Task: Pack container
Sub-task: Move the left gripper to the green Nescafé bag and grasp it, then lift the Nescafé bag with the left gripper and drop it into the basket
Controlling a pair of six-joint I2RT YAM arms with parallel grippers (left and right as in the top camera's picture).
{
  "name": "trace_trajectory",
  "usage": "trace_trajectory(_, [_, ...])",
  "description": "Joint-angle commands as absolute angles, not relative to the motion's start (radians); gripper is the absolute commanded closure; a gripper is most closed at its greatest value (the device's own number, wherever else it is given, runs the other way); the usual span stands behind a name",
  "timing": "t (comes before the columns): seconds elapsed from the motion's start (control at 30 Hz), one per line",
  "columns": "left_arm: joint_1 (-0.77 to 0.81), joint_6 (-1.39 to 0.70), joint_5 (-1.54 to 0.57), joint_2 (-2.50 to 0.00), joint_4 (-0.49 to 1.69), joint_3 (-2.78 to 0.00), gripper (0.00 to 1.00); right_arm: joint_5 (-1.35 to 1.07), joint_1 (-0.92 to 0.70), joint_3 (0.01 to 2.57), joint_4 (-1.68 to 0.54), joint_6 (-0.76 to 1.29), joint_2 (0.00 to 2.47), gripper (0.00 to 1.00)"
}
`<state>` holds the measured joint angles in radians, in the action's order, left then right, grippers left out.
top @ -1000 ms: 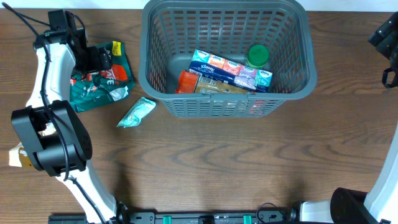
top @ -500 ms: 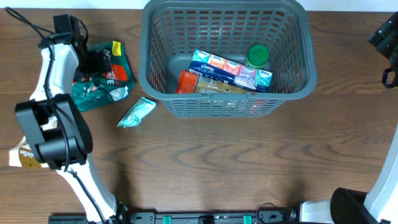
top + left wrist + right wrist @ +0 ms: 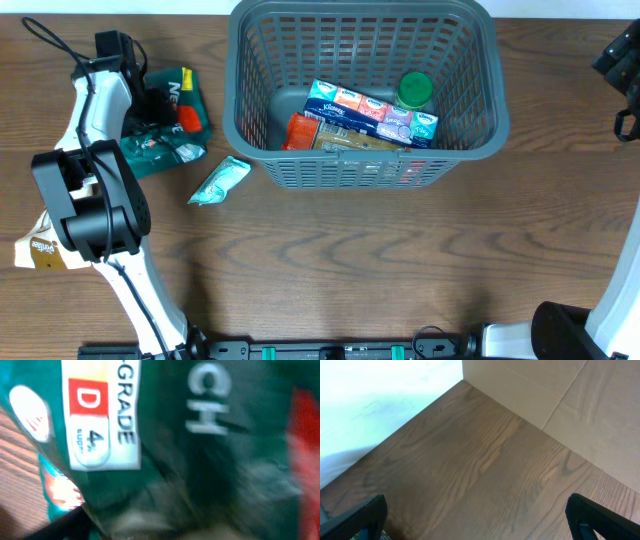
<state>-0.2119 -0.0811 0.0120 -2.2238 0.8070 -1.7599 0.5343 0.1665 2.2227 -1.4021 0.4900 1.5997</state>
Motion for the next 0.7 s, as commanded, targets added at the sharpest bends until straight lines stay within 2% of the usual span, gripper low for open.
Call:
trace_trajectory(0.0, [-0.213,-0.088,0.007,-2.327,0.829,-1.719,0.94,0.544,0.171,2.222,-1.404,0.500,1.597,0.01])
trace_trajectory(0.37, [-0.213,-0.073,-0.063,-2.260,0.881,-1.756,0.94,0.544,0.171,2.222,-1.404,0.501,1.597,0.01])
trace_trajectory(0.67, [-0.213,-0.081,-0.063,-1.934,0.808,-1.776,0.94,0.544,0.171,2.222,-1.404,0.500,1.597,0.01])
